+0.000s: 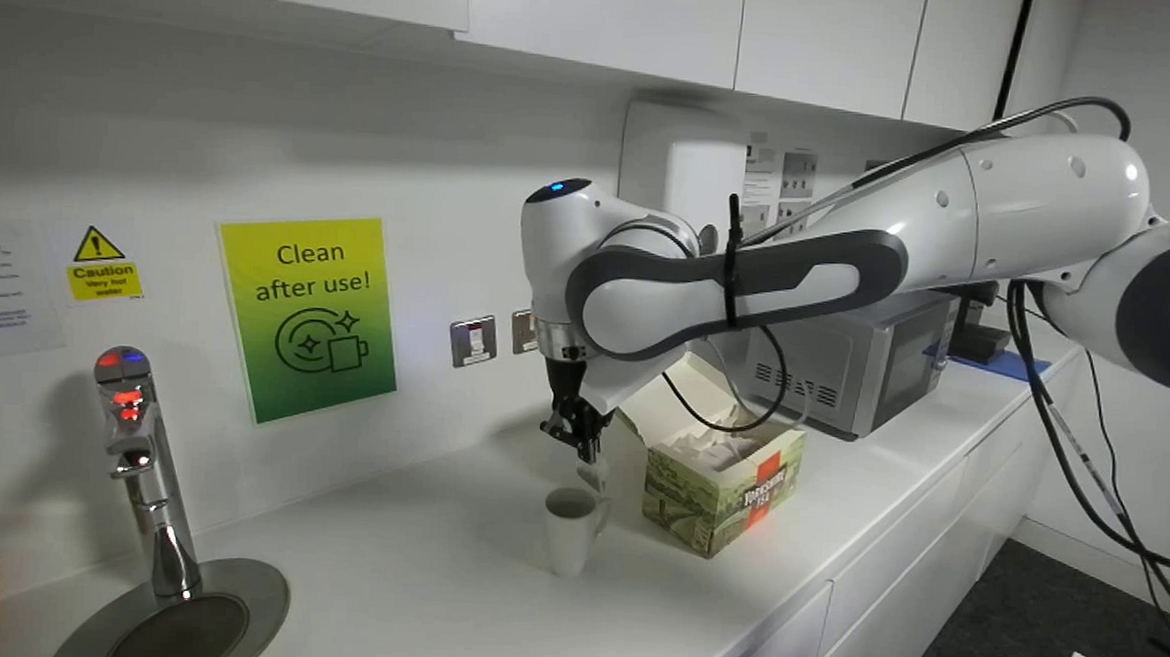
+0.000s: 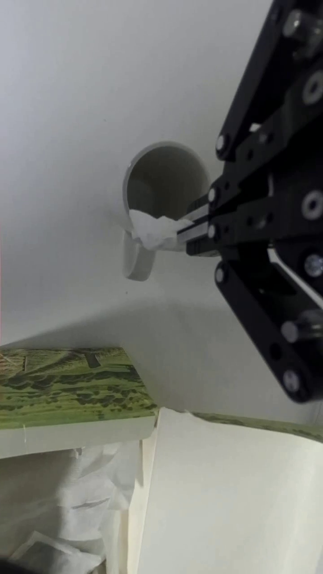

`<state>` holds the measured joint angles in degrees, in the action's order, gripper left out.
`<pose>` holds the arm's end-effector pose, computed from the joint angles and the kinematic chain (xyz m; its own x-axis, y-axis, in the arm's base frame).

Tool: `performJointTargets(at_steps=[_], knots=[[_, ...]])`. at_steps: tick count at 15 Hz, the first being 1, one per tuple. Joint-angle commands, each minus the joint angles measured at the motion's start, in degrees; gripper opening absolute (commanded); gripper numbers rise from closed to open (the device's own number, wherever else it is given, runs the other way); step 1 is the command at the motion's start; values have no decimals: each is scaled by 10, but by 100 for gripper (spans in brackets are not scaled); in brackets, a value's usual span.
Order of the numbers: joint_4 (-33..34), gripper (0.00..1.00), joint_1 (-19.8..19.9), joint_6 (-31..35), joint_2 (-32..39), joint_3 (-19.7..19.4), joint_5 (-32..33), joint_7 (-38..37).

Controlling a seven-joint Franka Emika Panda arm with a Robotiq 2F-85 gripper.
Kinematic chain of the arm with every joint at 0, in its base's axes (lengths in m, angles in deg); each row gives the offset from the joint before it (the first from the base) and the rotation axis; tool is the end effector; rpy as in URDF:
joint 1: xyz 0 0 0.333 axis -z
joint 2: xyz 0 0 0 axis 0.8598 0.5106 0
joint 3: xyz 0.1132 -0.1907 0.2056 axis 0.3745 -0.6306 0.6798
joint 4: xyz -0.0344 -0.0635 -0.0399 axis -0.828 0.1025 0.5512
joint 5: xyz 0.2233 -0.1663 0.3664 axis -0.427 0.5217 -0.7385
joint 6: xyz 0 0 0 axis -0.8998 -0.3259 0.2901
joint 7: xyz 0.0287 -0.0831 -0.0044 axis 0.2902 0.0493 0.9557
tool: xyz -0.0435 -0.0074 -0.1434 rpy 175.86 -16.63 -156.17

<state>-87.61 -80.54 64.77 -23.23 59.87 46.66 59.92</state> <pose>0.6539 0.3481 0.4015 0.9853 0.1608 0.0569 0.1456 -0.9668 0.2100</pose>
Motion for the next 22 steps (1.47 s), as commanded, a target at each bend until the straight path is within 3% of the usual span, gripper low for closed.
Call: performJointTargets(at_steps=[1,12,22], knots=[[72,0,-24,-48,30,-12,7,28],[156,0,-46,-79,93,-31,2,50],[159,0,-38,-77,118,-26,-2,50]])
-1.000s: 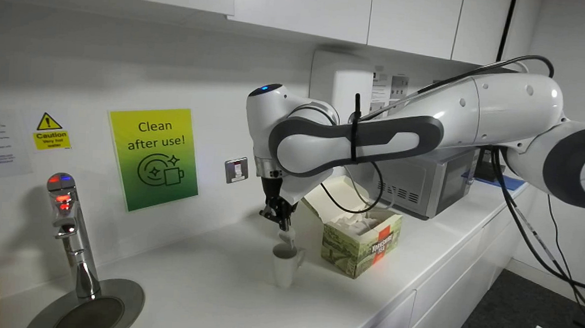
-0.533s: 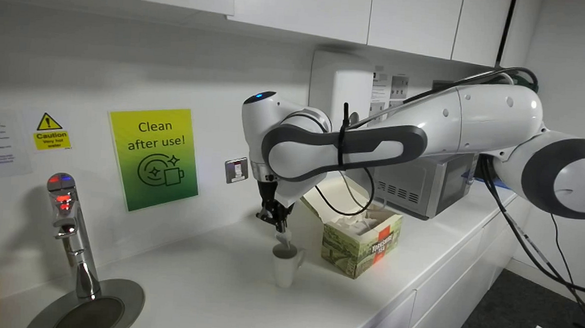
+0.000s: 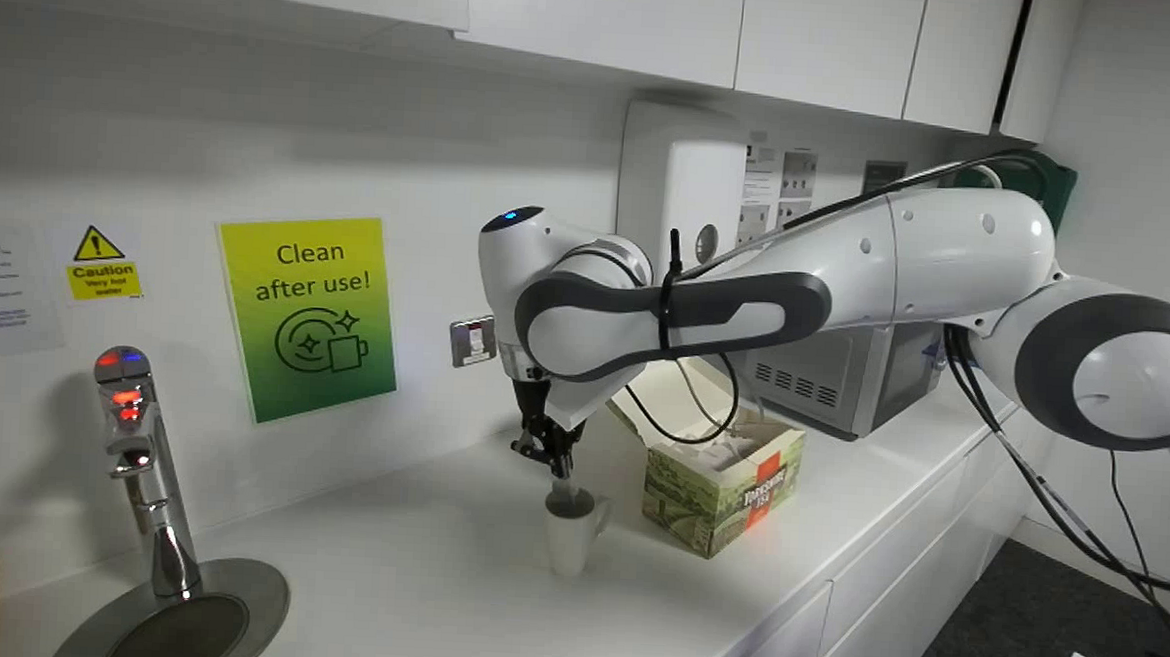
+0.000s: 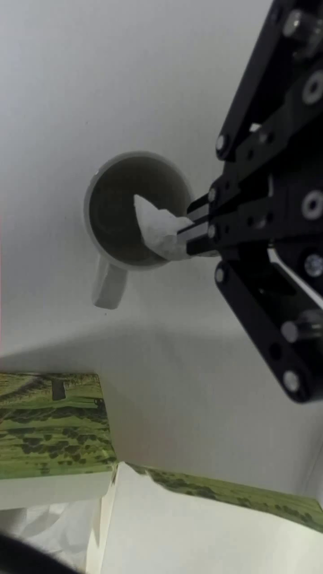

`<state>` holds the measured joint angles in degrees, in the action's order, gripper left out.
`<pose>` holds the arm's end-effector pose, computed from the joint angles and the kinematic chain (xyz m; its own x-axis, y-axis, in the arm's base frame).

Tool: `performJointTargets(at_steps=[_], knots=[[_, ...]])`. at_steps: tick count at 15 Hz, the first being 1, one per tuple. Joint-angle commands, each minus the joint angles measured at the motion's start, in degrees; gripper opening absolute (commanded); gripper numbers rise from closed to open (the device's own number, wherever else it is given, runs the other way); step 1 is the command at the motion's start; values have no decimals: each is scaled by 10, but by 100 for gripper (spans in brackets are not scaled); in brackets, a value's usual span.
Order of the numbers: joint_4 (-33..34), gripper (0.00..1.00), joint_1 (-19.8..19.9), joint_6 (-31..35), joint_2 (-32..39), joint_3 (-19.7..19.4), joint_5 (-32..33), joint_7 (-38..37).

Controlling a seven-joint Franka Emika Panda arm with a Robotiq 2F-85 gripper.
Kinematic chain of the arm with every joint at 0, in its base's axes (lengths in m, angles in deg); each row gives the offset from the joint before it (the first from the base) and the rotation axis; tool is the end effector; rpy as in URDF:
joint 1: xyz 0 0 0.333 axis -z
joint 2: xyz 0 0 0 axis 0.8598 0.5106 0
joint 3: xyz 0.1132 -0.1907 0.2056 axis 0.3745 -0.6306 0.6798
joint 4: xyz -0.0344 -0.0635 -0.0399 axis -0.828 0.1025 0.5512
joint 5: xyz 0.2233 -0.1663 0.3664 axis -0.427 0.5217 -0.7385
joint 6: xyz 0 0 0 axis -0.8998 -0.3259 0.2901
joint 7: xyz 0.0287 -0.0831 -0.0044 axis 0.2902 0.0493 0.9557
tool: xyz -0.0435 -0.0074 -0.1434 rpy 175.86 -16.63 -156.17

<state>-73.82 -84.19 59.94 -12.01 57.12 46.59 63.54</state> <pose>0.6848 0.3713 0.3747 0.9784 0.2064 0.0058 0.1999 -0.9537 0.2247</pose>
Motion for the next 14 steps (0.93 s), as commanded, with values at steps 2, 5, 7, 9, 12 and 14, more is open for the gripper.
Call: performJointTargets(at_steps=[2,5,7,9,12,14], knots=[[19,0,-1,-28,7,2,-2,13],[16,0,-1,-30,5,5,-5,12],[14,0,0,-33,4,9,-10,13],[7,0,-1,-36,-1,12,-11,11],[1,0,4,-50,-4,17,-14,10],[-2,0,8,-57,-6,18,-20,10]])
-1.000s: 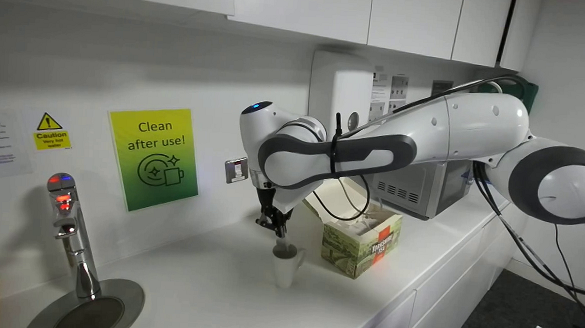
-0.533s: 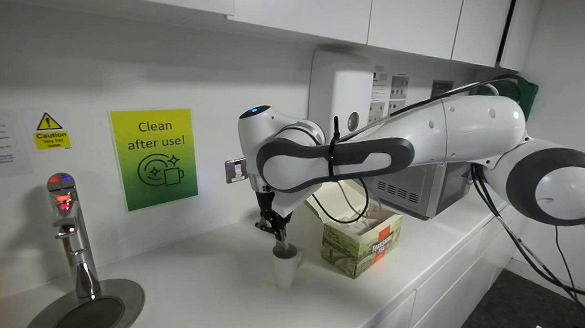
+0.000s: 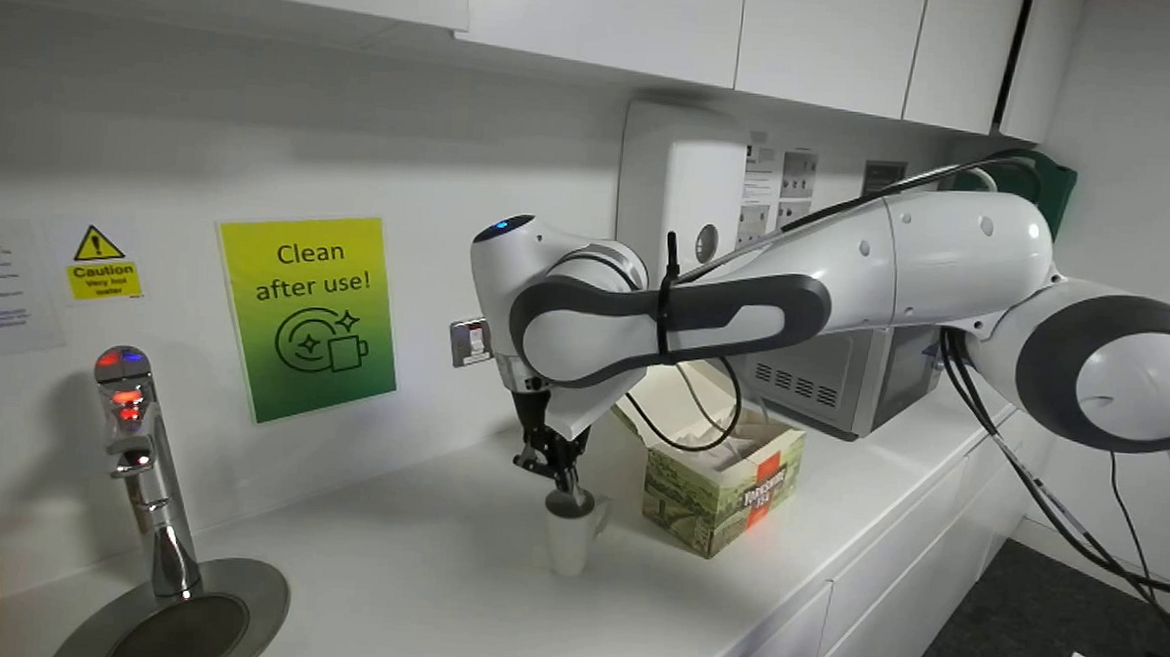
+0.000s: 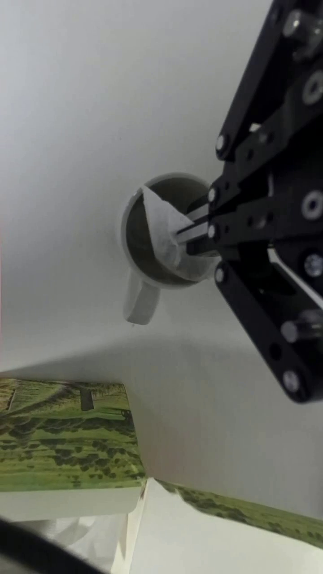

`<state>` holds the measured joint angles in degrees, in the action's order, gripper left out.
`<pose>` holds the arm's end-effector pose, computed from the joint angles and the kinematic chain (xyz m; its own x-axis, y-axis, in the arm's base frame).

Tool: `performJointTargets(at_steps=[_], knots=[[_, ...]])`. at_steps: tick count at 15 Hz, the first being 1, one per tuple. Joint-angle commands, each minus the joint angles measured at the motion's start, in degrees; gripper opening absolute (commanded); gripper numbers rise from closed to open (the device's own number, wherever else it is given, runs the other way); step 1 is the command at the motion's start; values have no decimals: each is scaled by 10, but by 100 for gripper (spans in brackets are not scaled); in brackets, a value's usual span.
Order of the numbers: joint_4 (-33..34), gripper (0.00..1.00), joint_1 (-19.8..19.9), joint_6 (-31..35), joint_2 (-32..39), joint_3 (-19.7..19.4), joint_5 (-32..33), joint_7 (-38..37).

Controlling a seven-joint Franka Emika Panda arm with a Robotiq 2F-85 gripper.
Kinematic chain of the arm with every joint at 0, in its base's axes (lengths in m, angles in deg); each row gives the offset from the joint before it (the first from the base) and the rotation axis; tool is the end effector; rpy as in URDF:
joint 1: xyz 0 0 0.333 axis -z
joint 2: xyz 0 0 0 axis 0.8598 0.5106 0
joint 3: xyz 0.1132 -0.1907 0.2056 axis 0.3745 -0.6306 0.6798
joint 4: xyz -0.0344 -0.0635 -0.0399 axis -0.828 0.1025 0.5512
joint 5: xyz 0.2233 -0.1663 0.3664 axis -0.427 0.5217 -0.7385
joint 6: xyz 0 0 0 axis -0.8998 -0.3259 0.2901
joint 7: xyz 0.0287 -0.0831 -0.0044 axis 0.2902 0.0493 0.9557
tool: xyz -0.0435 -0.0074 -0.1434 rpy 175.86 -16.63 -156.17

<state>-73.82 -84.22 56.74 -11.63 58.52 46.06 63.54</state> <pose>0.6701 0.3800 0.3662 0.9753 0.2135 -0.0573 0.2210 -0.9489 0.2253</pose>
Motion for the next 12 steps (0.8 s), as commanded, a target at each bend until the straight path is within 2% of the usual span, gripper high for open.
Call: performJointTargets(at_steps=[1,12], knots=[[-3,0,10,-29,-10,4,-17,11],[-4,0,29,-41,-4,5,-55,11]])
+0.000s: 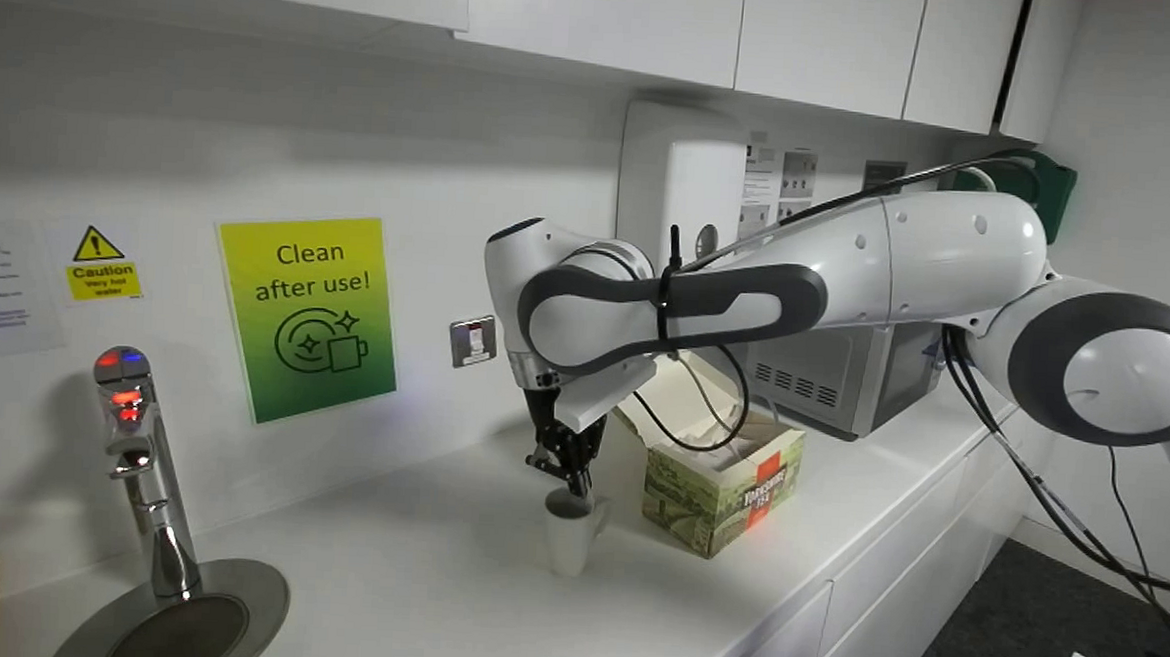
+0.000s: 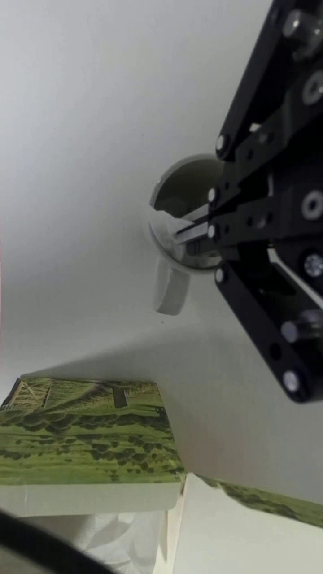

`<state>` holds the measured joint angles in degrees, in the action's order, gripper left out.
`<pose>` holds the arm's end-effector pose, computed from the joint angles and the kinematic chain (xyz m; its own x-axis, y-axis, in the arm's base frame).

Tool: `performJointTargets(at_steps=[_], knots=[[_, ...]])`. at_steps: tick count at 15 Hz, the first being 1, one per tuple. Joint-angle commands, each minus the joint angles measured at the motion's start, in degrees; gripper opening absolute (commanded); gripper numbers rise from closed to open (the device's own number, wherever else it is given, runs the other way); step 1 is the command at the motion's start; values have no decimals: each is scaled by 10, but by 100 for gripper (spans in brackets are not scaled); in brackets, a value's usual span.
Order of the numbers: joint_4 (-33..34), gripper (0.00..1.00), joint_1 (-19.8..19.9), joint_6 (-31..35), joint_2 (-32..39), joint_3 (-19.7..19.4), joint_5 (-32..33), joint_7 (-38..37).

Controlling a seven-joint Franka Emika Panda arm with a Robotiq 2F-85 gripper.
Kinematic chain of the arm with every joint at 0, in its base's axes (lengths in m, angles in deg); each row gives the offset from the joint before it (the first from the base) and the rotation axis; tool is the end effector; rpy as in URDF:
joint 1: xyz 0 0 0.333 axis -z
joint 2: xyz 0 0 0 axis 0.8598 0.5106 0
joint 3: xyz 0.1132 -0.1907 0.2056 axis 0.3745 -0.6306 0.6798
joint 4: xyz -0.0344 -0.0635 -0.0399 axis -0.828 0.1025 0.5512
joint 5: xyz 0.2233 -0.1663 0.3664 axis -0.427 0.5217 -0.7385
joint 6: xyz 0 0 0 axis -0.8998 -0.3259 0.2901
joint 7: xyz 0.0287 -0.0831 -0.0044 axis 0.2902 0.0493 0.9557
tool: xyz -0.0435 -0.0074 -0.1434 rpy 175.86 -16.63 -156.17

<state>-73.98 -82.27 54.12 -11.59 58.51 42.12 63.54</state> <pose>0.6707 0.3606 0.3599 0.9784 0.1631 -0.1270 0.1846 -0.9658 0.1821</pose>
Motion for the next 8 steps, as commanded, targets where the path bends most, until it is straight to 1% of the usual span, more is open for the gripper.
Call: performJointTargets(at_steps=[1,8], knots=[[-2,0,9,-15,-4,4,-17,11],[1,0,11,-14,5,4,-23,11]])
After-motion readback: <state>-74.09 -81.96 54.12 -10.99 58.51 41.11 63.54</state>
